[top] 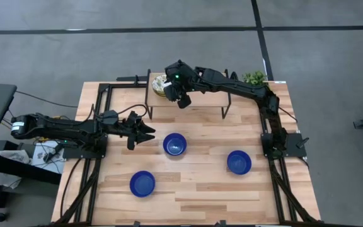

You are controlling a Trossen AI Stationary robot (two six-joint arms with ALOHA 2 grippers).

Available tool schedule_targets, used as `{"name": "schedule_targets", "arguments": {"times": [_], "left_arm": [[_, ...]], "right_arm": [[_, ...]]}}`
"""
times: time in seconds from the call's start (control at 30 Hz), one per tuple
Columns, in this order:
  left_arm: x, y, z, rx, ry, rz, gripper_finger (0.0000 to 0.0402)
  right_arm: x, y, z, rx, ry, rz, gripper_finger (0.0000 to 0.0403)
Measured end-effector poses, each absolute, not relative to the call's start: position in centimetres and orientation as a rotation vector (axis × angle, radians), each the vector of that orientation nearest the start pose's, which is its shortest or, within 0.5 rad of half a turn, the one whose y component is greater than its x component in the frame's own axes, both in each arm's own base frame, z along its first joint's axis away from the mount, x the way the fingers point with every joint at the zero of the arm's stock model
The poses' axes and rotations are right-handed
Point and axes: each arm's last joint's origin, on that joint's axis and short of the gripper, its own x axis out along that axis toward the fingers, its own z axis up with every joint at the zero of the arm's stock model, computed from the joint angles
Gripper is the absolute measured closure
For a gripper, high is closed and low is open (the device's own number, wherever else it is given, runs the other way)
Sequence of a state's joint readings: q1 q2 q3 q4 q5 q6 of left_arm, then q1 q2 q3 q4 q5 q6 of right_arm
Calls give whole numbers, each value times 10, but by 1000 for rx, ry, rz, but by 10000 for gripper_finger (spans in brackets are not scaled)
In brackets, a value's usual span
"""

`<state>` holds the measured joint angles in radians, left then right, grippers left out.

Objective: Pick & Place Mini bowls
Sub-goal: Stack the patterned bowl on top of the patterned bowl on the shelf

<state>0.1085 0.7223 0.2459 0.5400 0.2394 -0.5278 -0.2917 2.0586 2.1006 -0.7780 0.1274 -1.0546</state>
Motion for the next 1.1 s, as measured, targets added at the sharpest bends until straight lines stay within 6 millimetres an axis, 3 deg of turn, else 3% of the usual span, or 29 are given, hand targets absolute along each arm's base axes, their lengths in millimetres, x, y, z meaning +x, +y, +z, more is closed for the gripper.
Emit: {"name": "schedule_targets", "arguments": {"times": [0.2,0.5,0.77,1.1], "left_arm": [[163,11,225,-516,-27,-144,198],[163,11,225,-493,-29,-144,198],[163,11,225,-492,-32,-145,198],[163,11,226,-492,-35,-146,198]], "right_arm": [[437,-128,346,-937,863,33,189],[428,-127,368,-938,790,-24,189],[430,-148,354,-894,836,-54,189],[426,-155,345,-832,861,-41,189]]}}
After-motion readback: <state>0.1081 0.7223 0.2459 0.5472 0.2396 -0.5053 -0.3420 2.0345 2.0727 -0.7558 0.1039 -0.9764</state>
